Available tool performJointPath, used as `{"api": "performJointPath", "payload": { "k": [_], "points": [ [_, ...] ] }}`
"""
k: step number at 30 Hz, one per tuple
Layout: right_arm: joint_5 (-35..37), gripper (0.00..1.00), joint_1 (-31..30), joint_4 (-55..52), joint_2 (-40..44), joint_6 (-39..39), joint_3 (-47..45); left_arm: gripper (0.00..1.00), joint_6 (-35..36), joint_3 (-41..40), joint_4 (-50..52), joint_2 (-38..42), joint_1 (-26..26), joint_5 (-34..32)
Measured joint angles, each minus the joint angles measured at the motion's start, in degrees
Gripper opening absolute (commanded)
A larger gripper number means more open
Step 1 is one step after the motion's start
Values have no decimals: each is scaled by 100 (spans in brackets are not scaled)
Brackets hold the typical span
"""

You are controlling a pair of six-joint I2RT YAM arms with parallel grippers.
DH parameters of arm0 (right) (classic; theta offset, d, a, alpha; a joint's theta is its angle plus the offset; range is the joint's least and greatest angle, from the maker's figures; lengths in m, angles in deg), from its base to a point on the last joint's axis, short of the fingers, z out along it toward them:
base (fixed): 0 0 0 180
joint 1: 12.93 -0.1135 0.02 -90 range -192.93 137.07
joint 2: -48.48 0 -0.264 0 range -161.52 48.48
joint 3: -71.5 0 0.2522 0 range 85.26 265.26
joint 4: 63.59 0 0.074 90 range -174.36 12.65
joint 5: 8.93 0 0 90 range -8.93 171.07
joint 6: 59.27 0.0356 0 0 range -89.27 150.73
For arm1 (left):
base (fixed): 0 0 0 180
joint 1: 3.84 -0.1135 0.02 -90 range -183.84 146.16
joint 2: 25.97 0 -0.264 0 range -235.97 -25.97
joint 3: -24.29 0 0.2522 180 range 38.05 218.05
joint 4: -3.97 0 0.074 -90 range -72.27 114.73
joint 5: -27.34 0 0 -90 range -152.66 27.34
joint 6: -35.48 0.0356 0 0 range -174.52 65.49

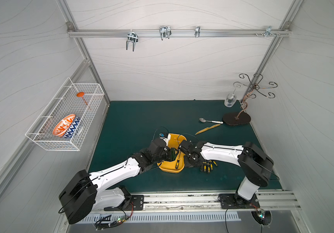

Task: Put the file tool into the storage box
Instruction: Pick up the file tool from the center of the board, then place the file tool in the storage box.

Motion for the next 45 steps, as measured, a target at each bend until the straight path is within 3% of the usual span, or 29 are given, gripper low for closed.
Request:
{"api": "performJointPath", "payload": {
  "k": [6, 15, 21, 26, 29, 30, 33, 35, 39, 42, 45],
  "points": [
    [52, 3, 90, -20, 597, 267, -535, 60, 2, -28, 9, 17, 0, 0],
    [-472, 5, 697, 531, 2612, 151, -957, 73, -144, -146, -334, 170, 2, 247],
    [-1556, 5, 553, 1362, 2599, -214, -999, 74, -299, -286, -883, 170, 4, 704],
    [-2041, 5, 162, 1615, 2358, -542, -684, 73, -339, -286, -1130, 157, 2, 850],
    [-2192, 5, 76, 1635, 2339, -647, -577, 68, -376, -286, -1191, 129, -26, 822],
    [-2212, 6, 74, 1631, 2339, -662, -564, 60, -382, -286, -1209, 114, -28, 813],
    [-2221, 6, 74, 1685, 2350, -667, -531, 18, -396, -286, -1207, 50, -13, 831],
    [-2194, 6, 74, 1685, 2361, -667, -518, 2, -452, -289, -1349, 33, -2, 901],
    [-2050, 9, 72, 1655, 2437, -675, -518, 0, -461, -240, -1488, 50, 24, 909],
    [-1996, 39, 72, 1624, 2468, -658, -516, 0, -459, -240, -1517, 46, 26, 881],
    [-1801, 45, 79, 1523, 2557, -634, -494, 0, -310, -238, -1209, -52, 28, 721]
  ]
}}
